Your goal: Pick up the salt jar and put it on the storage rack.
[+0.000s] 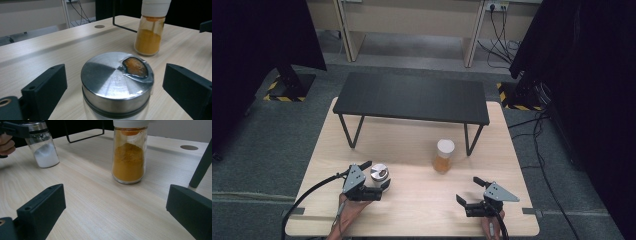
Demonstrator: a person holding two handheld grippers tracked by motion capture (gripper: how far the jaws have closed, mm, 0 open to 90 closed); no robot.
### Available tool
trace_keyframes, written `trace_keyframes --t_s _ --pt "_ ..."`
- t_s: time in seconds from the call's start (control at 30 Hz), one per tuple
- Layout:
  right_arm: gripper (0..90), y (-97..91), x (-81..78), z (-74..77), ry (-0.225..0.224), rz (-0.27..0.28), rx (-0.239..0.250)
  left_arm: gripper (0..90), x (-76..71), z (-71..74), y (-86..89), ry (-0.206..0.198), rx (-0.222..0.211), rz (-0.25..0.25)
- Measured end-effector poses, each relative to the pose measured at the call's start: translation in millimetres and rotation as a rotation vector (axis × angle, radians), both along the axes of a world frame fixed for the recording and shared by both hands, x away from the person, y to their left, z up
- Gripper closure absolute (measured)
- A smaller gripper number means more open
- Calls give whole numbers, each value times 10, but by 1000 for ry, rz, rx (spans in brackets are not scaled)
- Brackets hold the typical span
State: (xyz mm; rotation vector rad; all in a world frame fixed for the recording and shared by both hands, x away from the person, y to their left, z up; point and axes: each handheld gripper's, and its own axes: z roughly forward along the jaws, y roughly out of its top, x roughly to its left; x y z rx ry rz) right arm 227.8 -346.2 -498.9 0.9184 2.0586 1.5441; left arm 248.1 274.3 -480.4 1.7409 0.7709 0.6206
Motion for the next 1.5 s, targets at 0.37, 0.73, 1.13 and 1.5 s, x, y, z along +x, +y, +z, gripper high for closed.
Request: trace_keyframes --t_s 0.37,0.73,1.13,1.5 --pt "23 7 1 4 -2 4 -7 224 2 -108 -23 17 -10 17" --pt "23 19 2 12 -2 4 -15 308 -13 -152 -37 0 -15 13" --pt "23 15 -4 8 -6 3 -13 313 6 -122 -37 22 -26 23" --pt "23 13 -9 6 -8 1 -12 313 29 44 115 60 -93 11"
